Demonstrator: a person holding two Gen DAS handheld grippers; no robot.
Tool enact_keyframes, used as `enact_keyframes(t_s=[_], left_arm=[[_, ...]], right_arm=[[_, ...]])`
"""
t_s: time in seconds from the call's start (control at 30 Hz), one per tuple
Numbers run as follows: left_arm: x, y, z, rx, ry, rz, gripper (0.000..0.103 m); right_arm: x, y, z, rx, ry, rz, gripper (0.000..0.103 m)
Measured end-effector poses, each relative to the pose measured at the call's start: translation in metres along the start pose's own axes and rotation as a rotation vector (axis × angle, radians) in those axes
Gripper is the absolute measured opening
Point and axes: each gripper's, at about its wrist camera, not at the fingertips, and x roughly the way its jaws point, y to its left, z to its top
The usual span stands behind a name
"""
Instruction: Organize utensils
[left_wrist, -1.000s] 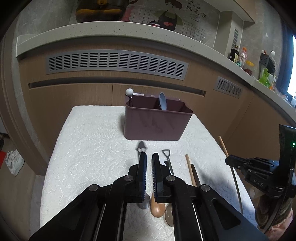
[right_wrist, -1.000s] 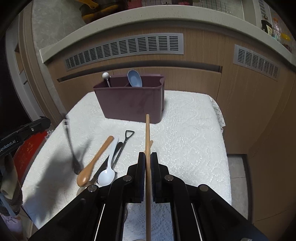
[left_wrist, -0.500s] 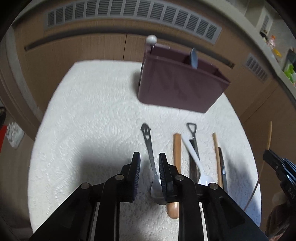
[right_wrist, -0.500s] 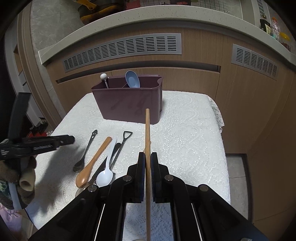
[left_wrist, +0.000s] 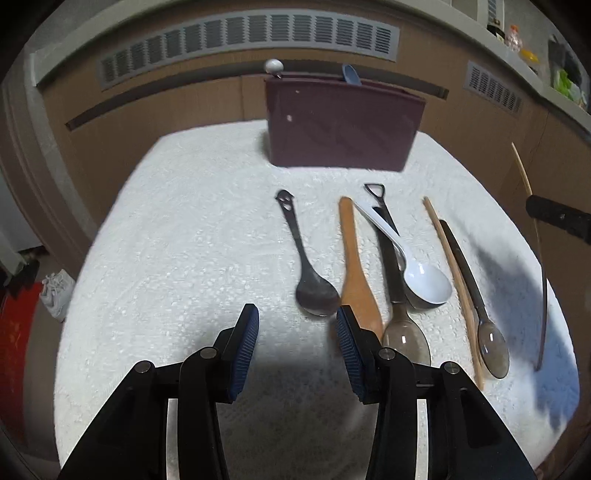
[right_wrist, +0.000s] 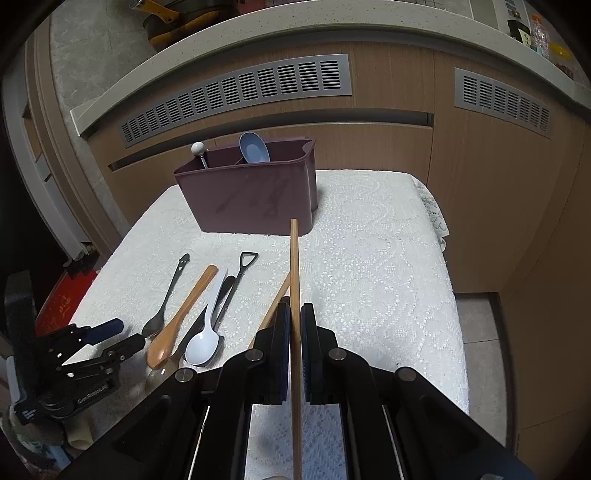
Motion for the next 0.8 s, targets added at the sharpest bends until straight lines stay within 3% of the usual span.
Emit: enact_keyframes(t_s=[0.1, 0.23, 0.43, 0.5, 0.6, 0.8], left_arm=[[0.006, -0.004, 0.006, 0.019, -0.007, 0.012, 0.045], [0.022, 0.006, 0.014, -0.030, 0.037, 0.014, 0.045], [0.026, -0.002, 0.017, 0.007, 0.009, 0.009, 0.044], [0.024, 0.004, 0.018, -0.012, -0.006, 0.014, 0.029], [0.012, 0.013, 0.016, -0.046, -0.053, -0.003, 0.029], [-0.049, 0.014, 0.027, -0.008, -0.234, 0.022, 0.029]], right_arm=[[0.001, 0.000, -0.002, -0.001, 0.007, -0.002, 0.006], [0.004, 0.000, -0.002, 0.006, 0.019, -0.003, 0.006], [0.008, -0.001, -0.004, 0.014, 0.029, 0.000, 0.006], [0.008, -0.001, -0.005, 0.013, 0.028, 0.001, 0.006], [0.005, 0.000, -0.006, 0.011, 0.019, 0.001, 0.006], [-0.010, 0.003, -0.001, 0.003, -0.032, -0.006, 0.006]])
